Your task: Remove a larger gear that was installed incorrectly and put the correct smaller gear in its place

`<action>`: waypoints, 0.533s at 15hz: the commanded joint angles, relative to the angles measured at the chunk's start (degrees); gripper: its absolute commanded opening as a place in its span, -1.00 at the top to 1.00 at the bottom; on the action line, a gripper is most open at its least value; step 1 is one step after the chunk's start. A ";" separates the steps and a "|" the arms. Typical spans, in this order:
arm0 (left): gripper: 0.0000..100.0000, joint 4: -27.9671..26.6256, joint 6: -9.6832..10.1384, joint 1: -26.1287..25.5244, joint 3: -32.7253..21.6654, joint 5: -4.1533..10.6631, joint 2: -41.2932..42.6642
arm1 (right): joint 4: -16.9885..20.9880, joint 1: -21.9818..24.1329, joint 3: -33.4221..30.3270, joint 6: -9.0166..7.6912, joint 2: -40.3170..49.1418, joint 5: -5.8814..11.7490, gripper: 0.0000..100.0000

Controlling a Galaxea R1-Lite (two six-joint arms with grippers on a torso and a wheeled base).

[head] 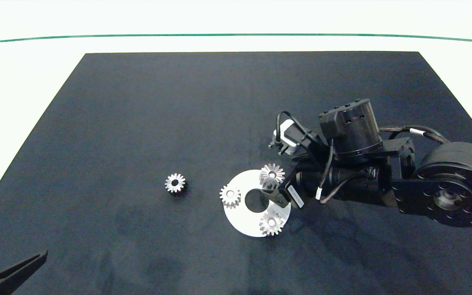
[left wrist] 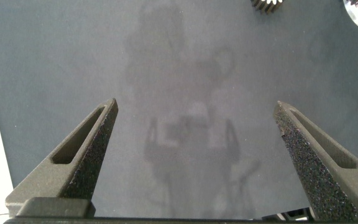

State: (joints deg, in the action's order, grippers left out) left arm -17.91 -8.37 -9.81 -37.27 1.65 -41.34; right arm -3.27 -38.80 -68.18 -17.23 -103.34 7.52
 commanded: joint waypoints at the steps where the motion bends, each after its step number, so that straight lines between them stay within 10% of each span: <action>1: -1.00 -0.11 -0.06 -0.03 0.09 0.02 0.21 | -0.16 -0.22 -2.13 0.00 -1.87 0.12 -1.00; 8: -1.00 -0.20 0.03 -1.09 0.18 0.02 0.91 | 0.28 -1.45 -2.48 0.09 -2.22 0.21 -0.82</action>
State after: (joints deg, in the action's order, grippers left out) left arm -17.99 -8.31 -10.85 -37.04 1.62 -40.57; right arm -2.97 -40.02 -70.61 -17.01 -105.75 7.66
